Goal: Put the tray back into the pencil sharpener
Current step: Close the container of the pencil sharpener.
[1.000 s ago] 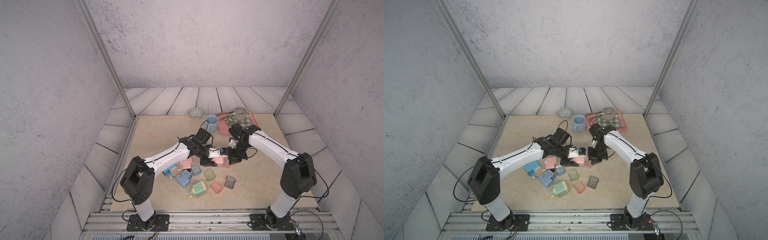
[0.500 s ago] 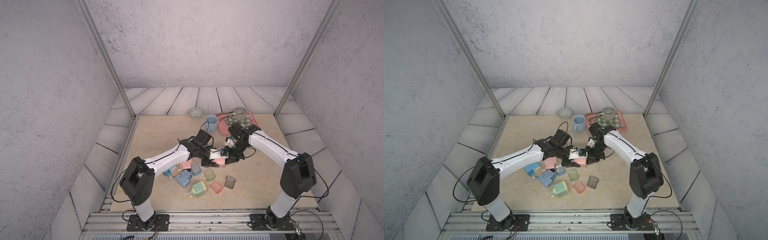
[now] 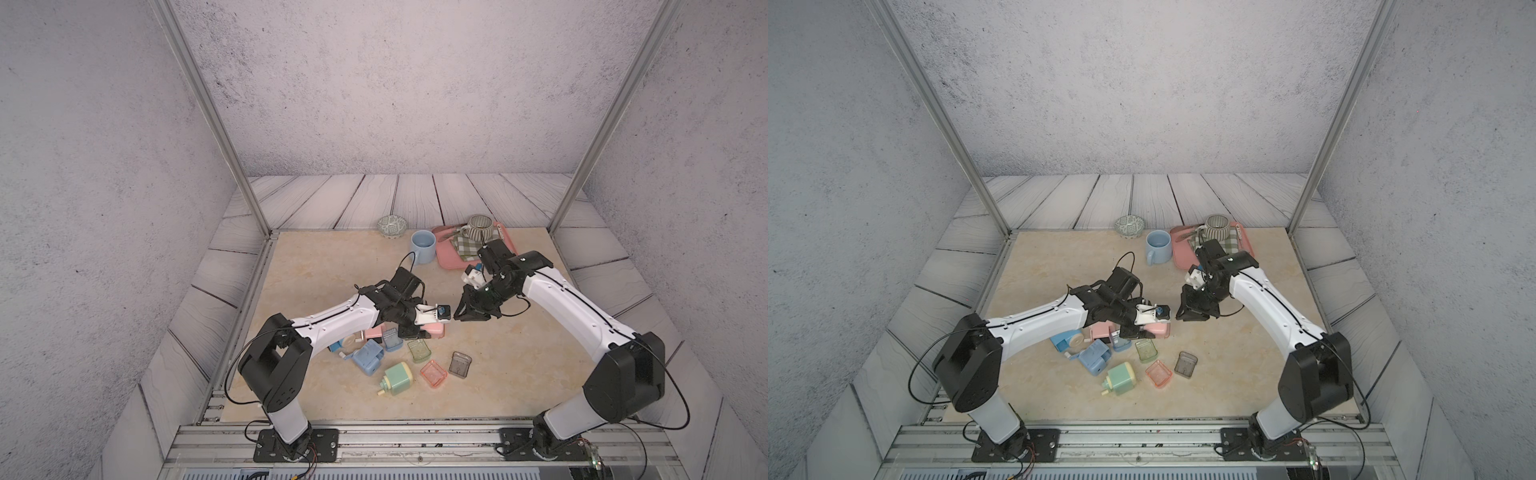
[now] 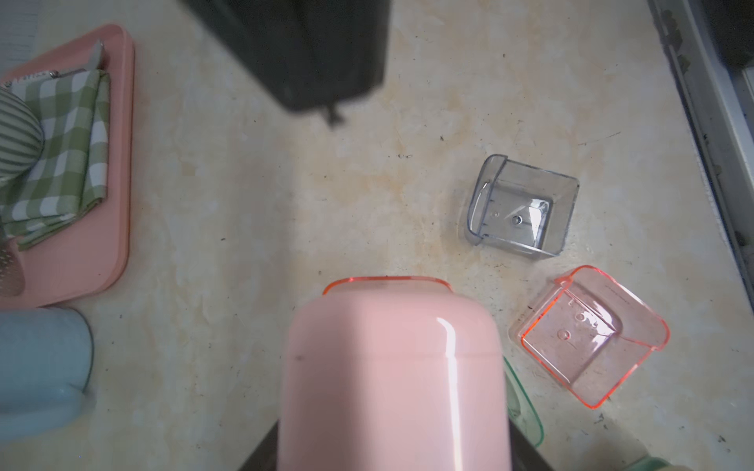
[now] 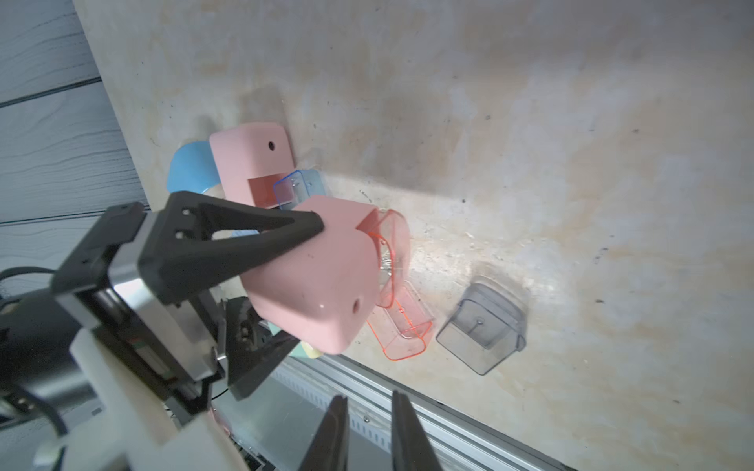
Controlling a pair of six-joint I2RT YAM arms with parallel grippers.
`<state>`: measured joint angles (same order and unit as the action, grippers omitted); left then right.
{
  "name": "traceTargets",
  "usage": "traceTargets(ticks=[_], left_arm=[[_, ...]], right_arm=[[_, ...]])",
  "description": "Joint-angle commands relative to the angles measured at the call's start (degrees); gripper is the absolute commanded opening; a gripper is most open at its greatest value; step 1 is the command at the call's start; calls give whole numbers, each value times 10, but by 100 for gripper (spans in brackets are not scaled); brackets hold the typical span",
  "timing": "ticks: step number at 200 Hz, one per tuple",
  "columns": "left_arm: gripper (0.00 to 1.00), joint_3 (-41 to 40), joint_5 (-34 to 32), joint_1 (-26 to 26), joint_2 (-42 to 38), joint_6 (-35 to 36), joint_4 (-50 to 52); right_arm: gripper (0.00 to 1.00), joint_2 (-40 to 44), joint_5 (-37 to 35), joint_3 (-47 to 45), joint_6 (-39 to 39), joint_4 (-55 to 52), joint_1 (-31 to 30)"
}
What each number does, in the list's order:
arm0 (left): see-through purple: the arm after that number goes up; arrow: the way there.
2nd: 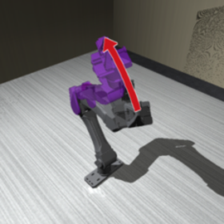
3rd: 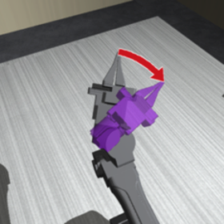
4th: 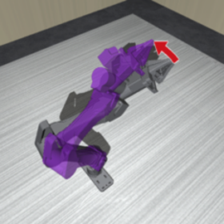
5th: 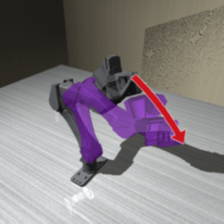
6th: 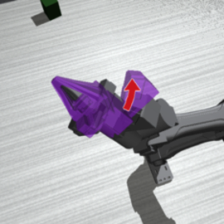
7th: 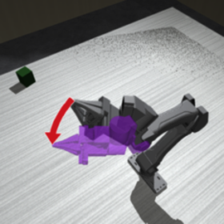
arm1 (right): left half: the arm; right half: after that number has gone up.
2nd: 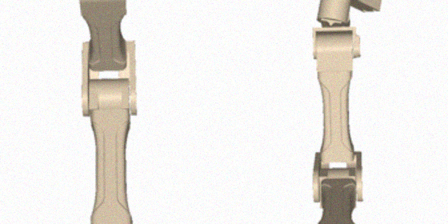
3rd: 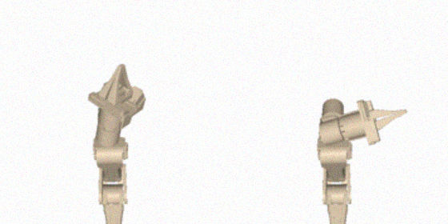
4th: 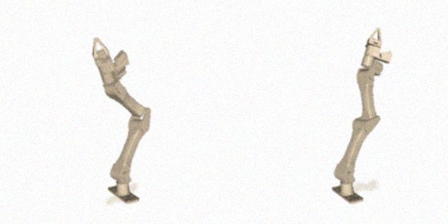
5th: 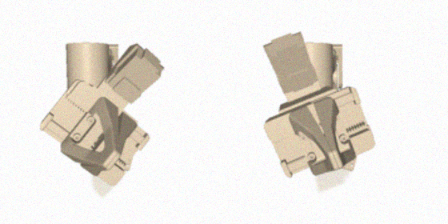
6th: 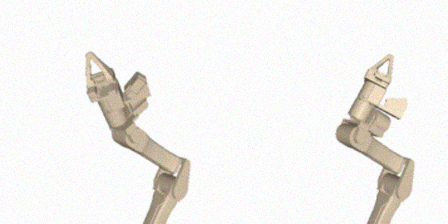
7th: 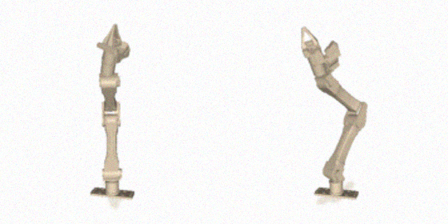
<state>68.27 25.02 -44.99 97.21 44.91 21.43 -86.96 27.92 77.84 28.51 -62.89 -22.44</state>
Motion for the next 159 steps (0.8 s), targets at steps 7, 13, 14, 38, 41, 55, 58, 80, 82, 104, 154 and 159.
traceTargets(ticks=[7,13,14,38,41,55,58,80,82,104,154,159], left_arm=[[18,-3,34,6,-27,-35,-42],[18,-2,41,5,-28,-41,-48],[18,-2,42,6,-28,-42,-48],[18,1,60,6,-27,-56,-59],[18,1,61,5,-27,-57,-59],[18,-2,66,6,-27,-61,-65],[18,-4,66,5,-27,-62,-67],[18,-6,70,5,-27,-68,-76],[18,-6,70,6,-27,-69,-77],[18,-2,75,6,-23,-78,-87],[18,11,74,6,-9,-84,-91],[18,11,73,6,-8,-84,-91]], right_arm=[[11,-16,-65,-50,19,21,7],[10,-22,-55,-59,27,37,7],[10,-22,-50,-59,28,41,7],[10,-37,-2,-68,52,92,1],[10,-39,3,-68,54,96,1],[10,-46,19,-69,60,113,-1],[10,-49,22,-69,60,115,-1],[10,-63,40,-67,63,131,-2],[10,-64,42,-67,63,131,-2],[10,-75,62,-62,64,143,-4],[10,-72,143,-85,109,224,-5],[10,-72,144,-86,110,228,-5]])
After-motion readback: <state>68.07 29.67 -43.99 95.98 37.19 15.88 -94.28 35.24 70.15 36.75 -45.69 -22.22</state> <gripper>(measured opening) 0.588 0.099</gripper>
